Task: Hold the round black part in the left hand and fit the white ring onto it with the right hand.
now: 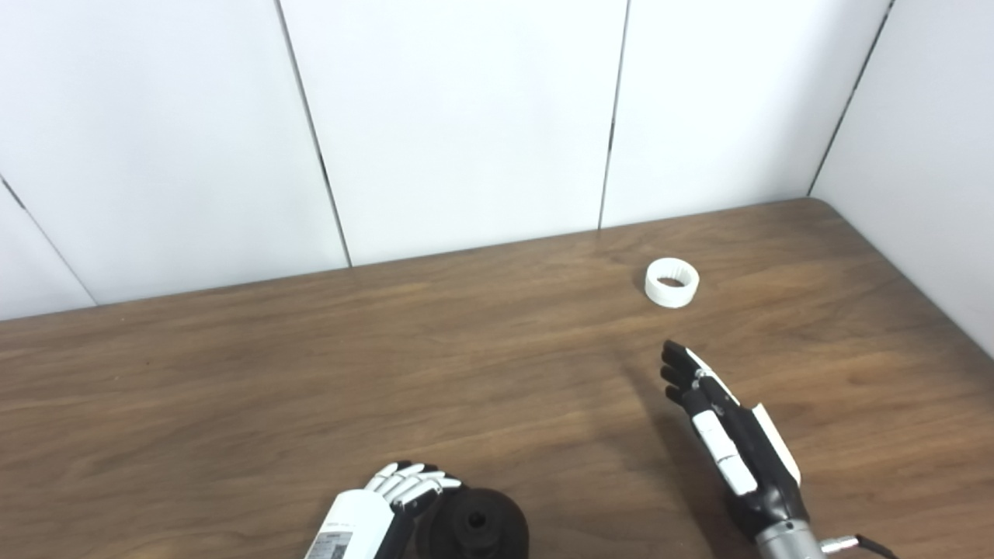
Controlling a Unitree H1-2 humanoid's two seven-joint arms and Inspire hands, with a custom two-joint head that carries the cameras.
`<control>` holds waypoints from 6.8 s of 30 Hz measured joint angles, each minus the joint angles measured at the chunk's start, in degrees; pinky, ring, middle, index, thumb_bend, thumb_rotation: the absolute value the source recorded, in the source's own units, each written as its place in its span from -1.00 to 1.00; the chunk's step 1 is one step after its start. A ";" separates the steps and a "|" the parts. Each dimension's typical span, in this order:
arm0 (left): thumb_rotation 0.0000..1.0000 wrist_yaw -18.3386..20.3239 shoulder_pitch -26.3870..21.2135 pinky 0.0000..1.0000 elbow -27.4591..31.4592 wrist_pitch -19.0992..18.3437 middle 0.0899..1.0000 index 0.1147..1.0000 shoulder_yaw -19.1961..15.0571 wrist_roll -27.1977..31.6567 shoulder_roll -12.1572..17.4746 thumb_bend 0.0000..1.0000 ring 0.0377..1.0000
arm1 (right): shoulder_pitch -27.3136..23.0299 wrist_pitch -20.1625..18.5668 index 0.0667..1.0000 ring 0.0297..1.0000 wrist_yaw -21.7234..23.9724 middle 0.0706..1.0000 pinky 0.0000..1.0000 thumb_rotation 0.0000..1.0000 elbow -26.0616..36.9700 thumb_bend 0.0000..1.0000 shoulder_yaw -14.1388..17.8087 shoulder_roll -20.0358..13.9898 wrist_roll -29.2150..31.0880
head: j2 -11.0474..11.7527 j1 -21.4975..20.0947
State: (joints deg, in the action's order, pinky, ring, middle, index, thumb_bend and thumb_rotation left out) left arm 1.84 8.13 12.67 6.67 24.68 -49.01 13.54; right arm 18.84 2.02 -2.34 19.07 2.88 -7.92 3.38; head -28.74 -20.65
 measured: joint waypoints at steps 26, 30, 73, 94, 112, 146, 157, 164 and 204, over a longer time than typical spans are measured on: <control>-0.88 -0.16 0.05 0.81 -0.05 0.00 0.51 -0.16 -0.30 0.01 0.10 0.05 0.68 | -19.54 -21.08 0.69 0.83 4.58 0.82 0.77 -0.41 10.51 0.85 6.99 -16.79 -19.48 | -1.05 0.26; -0.88 -0.01 0.05 0.80 -0.05 0.00 0.51 -0.16 -0.31 0.11 0.10 0.05 0.68 | -22.71 -24.65 0.70 0.84 7.59 0.84 0.73 -0.46 8.16 0.86 5.32 -19.90 -23.14 | -1.32 0.18; -0.87 0.75 0.33 0.87 0.48 -0.12 0.53 -0.16 -0.52 0.14 0.07 0.04 0.71 | -46.72 -29.05 0.67 0.98 31.85 0.89 0.85 -0.42 -28.12 0.99 -9.29 -26.86 -46.49 | -3.08 0.18; -0.87 1.22 0.49 0.86 0.91 -0.64 0.53 -0.16 -0.54 0.13 0.07 0.04 0.71 | -47.63 -28.44 0.63 0.98 26.85 0.93 0.88 -0.43 -34.50 0.92 -12.73 -25.13 -45.05 | -3.16 0.53; -0.87 1.31 0.53 0.86 0.97 -0.72 0.53 -0.16 -0.52 0.13 0.07 0.04 0.71 | -47.99 -28.29 0.29 0.96 21.93 0.86 0.78 -0.58 -36.92 0.71 -13.76 -24.98 -42.84 | -3.25 0.79; -0.88 1.47 0.79 0.80 1.62 -1.41 0.52 -0.16 -0.54 -0.02 0.07 0.04 0.67 | -48.99 -28.53 -0.08 0.91 22.54 0.78 0.75 -0.71 -36.94 0.12 -13.57 -23.08 -44.33 | -4.04 0.79; -0.88 1.45 0.80 0.78 1.73 -1.47 0.51 -0.16 -0.50 -0.52 0.06 0.04 0.66 | -48.95 -28.08 -0.11 0.86 20.34 0.67 0.79 -0.73 -37.20 0.05 -14.07 -23.14 -42.74 | -4.48 1.05; -0.87 1.46 0.95 0.85 1.90 -1.52 0.54 -0.16 -0.50 -0.62 0.03 0.04 0.70 | -48.86 -28.15 -0.10 0.84 20.34 0.66 0.77 -0.73 -36.69 0.05 -14.64 -23.53 -42.58 | -5.01 1.58; -0.87 3.84 1.93 0.85 4.50 -4.50 0.55 -0.16 -0.22 -2.42 -0.67 0.04 0.71 | -42.50 -28.40 -0.11 0.90 42.08 0.71 0.98 -0.72 5.51 0.05 -21.50 -22.58 -45.88 | -9.58 6.41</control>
State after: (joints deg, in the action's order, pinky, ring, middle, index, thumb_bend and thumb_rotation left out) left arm 5.67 10.06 17.16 2.16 24.46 -51.43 12.87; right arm -23.66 -26.38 39.74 24.58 -18.62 -30.51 -42.51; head -38.32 -14.24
